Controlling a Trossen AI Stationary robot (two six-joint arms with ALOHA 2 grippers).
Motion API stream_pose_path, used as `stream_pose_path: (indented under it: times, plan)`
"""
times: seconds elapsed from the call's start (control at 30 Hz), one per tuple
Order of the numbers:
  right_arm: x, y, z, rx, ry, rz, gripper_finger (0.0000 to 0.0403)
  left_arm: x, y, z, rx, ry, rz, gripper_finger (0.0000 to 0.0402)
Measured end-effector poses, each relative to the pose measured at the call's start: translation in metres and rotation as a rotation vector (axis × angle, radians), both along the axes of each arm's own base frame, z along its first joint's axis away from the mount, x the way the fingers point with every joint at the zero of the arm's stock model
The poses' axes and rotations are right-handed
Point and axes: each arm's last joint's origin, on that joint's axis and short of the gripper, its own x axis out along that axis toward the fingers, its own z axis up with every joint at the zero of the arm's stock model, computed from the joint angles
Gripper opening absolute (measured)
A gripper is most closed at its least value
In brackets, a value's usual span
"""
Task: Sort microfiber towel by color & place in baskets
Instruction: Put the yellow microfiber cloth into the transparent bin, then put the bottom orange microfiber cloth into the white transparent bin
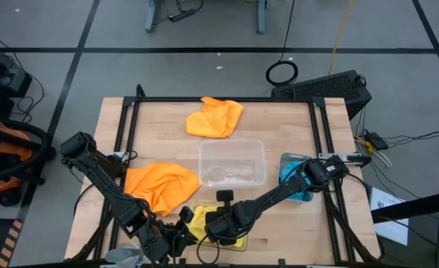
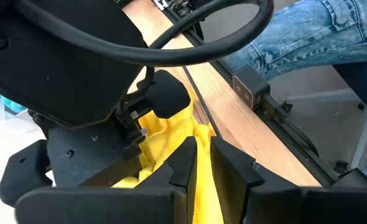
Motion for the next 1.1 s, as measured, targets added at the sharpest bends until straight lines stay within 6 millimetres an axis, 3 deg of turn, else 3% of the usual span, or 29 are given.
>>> stream_pose_path:
  times: [0.4, 0.73, 0.9, 1.1]
  plan:
    - [0.002, 0.001, -0.007, -0.003, 0.009, 0.007, 0.0000, 0.000, 0.000, 0.000, -0.002, -0.001, 0.001, 0.0054]
    - [-0.009, 0.010, 0.026, -0.046, 0.013, -0.014, 0.0000, -0.014, -0.004, 0.008, -0.059, 0.011, 0.026, 0.0054]
    - [-0.018, 0.023, 0.027, -0.128, -0.025, -0.008, 0.0000, -0.025, 0.010, 0.025, -0.100, 0.008, 0.119, 0.0054]
    - [-0.030, 0.039, 0.028, -0.188, -0.074, -0.043, 0.0000, -0.039, 0.048, 0.040, 0.094, 0.019, 0.237, 0.0054]
